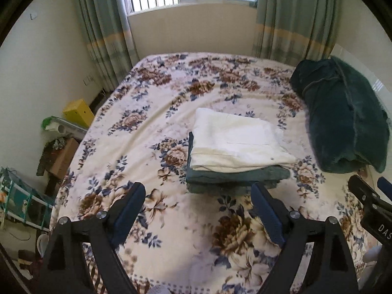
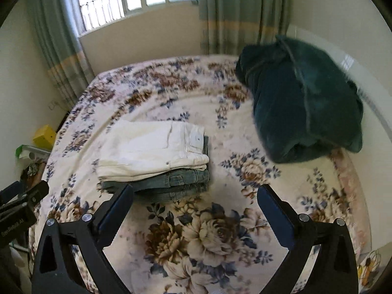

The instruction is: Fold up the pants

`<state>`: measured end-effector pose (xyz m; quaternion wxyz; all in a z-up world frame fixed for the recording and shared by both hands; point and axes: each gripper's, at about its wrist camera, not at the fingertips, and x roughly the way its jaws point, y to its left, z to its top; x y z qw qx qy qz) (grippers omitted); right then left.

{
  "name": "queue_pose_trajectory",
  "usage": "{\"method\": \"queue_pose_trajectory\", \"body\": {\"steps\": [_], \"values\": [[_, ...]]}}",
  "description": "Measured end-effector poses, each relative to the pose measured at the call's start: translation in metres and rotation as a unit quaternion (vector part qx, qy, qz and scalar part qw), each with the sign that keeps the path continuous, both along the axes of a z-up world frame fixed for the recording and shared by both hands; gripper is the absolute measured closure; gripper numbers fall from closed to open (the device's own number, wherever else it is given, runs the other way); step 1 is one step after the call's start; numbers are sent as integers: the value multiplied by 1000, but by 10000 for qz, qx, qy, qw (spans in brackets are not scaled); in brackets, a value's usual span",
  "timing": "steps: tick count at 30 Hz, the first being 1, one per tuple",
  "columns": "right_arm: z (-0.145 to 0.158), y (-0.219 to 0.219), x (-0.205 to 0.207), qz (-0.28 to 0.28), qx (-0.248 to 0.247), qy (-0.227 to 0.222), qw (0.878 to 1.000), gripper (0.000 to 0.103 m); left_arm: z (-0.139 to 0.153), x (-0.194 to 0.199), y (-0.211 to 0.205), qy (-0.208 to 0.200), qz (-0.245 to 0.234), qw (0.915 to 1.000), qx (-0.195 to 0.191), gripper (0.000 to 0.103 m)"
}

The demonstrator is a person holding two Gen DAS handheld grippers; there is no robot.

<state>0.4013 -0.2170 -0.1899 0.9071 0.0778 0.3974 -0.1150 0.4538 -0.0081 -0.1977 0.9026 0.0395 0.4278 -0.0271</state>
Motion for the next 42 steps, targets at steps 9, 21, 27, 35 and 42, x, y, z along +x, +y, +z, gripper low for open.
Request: {"method": "queue_pose_trajectory", "body": {"steps": [9,21,27,35,42], "values": [[91,26,-127,321,-106,-633,9974,1,71,-111,14,-515,243,9984,-62,15],[191,59,-261,604,-149,-1318,9893,1,141,-209,31,-1176,303,9926,-76,15],[219,81,-303,653,-299,-1566,9850,1,155,-236,39,-1378,233,9902,-45,15],[225,94,-315,631,-377,-1590,9845,0,156,-247,45,-1381,177,9900,-213,12],[218,90,-305,622,-344,-1477,9865,0,153,-253,48,-1352,237,9903,-200,1]]}}
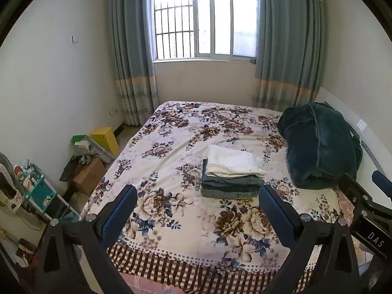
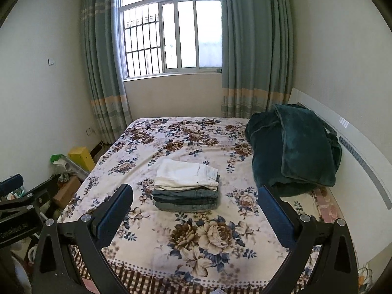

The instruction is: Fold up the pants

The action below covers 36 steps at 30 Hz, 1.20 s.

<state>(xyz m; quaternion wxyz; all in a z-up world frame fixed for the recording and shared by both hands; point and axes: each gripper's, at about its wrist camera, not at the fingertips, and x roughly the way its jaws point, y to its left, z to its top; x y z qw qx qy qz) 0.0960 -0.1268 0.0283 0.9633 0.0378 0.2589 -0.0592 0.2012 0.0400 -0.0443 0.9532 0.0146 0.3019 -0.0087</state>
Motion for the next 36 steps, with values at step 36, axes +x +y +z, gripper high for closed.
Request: {"method": "queue_pose_trajectory", "body": {"steps": [36], "values": [[-27,2,7,114,104,113,9998,0,1,-7,4,-19,-6,10000,35,1]]}}
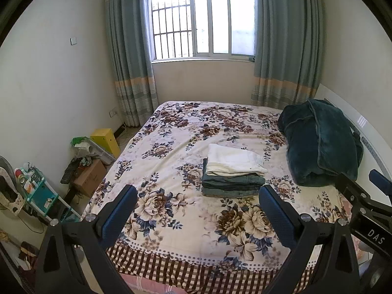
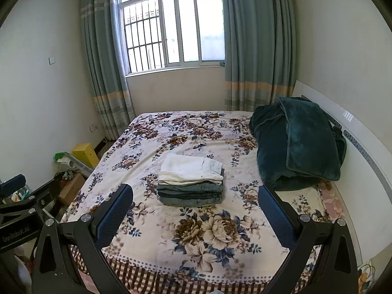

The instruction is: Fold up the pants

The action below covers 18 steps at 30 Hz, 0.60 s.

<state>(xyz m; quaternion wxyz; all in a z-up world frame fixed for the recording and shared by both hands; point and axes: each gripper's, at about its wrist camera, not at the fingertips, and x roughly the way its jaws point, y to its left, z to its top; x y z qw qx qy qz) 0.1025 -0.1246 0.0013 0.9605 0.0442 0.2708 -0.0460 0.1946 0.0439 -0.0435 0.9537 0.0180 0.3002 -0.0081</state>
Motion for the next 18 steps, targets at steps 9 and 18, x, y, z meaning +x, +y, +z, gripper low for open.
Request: {"method": "queue_pose_trajectory", "body": {"steps": [9,18], "values": [[1,-1,1,15,1,-8,10000,0,0,2,0,0,-25,10000,5,1],[0,1,8,15,56,73,10000,0,0,5,-3,6,-73,10000,3,1]]}}
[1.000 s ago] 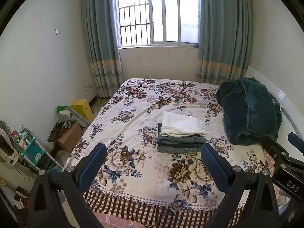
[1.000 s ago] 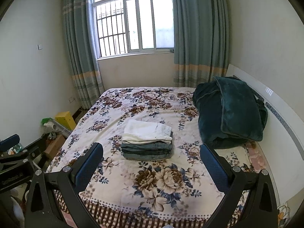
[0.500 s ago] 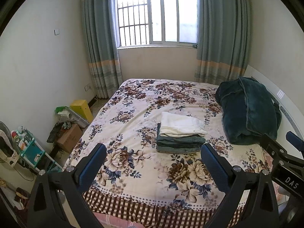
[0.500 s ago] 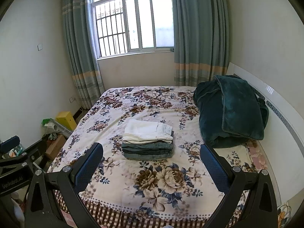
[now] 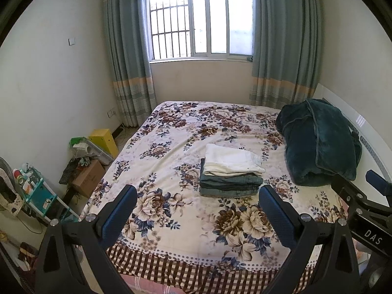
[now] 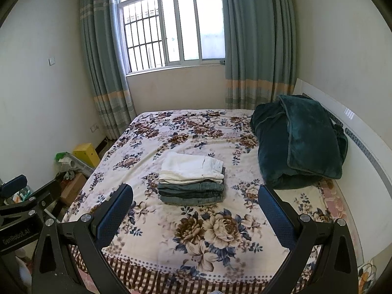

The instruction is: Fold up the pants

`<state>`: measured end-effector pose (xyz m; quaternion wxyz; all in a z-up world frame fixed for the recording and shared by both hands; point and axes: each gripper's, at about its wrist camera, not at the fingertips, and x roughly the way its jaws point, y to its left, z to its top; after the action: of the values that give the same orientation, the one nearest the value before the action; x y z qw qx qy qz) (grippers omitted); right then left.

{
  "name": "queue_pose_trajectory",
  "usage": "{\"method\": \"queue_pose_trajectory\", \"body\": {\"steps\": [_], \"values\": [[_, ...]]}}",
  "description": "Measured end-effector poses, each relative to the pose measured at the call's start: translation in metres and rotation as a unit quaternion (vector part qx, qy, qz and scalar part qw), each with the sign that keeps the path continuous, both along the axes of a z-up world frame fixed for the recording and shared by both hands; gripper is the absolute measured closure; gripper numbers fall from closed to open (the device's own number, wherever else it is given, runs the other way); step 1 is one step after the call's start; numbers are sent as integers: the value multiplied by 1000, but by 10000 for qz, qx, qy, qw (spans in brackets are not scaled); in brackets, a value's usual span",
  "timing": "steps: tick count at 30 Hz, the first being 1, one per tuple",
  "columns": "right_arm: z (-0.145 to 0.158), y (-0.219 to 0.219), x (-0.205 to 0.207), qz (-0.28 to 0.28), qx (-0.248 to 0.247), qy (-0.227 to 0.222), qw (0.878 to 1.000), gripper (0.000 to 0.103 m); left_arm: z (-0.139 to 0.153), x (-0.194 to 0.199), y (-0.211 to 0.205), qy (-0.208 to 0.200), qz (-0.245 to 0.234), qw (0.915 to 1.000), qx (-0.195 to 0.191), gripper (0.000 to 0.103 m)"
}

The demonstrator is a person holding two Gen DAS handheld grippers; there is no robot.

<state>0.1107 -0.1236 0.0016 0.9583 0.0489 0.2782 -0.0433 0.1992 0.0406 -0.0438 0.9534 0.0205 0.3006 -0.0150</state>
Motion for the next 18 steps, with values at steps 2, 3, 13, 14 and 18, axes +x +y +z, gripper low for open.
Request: {"method": "queue_pose_trajectory", "body": {"steps": [2,3,13,14,18], "values": [[0,1,1,3,7,1,10000,0,-1,1,0,-9,-2,10000,-4,1],[1,-1,1,6,7,3,10000,0,-1,1,0,5,-6,10000,-5,1],[-1,4,1,-14,24,-7,10000,0,-1,1,-3,-5,-20,10000,13,1],[-2,6,1,-13,17,-4,10000,0,-1,1,-3,-4,-20,10000,15,1],[-2,7,0,-21,19,-9,10000,0,-1,1,-3,-3,-24,10000,15,1]]}}
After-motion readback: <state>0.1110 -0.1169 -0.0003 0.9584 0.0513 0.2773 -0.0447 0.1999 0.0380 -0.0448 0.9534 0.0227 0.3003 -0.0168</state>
